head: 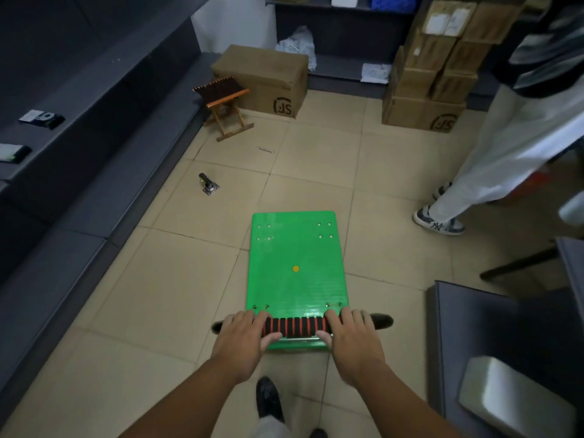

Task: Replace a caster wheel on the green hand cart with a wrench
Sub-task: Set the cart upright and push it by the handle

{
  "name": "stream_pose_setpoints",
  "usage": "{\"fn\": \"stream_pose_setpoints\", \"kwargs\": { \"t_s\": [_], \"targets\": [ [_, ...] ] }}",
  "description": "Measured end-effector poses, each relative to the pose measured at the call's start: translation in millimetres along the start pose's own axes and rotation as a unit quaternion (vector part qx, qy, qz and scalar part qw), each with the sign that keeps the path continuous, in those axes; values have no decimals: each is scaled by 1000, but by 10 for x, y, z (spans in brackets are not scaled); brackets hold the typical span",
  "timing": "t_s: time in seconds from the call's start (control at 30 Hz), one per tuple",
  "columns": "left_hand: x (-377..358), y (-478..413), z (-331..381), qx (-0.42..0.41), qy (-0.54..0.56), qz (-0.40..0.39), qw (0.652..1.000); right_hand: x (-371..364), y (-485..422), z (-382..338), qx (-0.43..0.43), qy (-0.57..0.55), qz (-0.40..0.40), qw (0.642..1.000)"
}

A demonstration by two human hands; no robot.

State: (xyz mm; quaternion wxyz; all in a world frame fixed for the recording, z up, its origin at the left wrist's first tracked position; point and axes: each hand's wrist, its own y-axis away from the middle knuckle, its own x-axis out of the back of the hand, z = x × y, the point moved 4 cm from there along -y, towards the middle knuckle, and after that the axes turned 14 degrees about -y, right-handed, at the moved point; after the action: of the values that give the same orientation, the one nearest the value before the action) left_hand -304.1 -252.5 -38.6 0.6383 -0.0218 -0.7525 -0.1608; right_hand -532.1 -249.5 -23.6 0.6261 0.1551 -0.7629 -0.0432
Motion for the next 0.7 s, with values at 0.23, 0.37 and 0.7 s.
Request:
{"fn": "stream_pose_setpoints", "kwargs": {
  "t_s": [0.23, 0.37, 0.7],
  "targets": [
    [-120, 787, -70, -36, 17, -53, 998, -260, 803, -318, -1, -3, 45, 999],
    [-354, 1193, -176, -74, -15, -44, 996, -463, 1216, -595, -7, -9, 27, 1000],
    [-206, 1702, -82, -102, -27, -76, 991, -658, 1689, -751, -38, 10, 43, 998]
  ]
}}
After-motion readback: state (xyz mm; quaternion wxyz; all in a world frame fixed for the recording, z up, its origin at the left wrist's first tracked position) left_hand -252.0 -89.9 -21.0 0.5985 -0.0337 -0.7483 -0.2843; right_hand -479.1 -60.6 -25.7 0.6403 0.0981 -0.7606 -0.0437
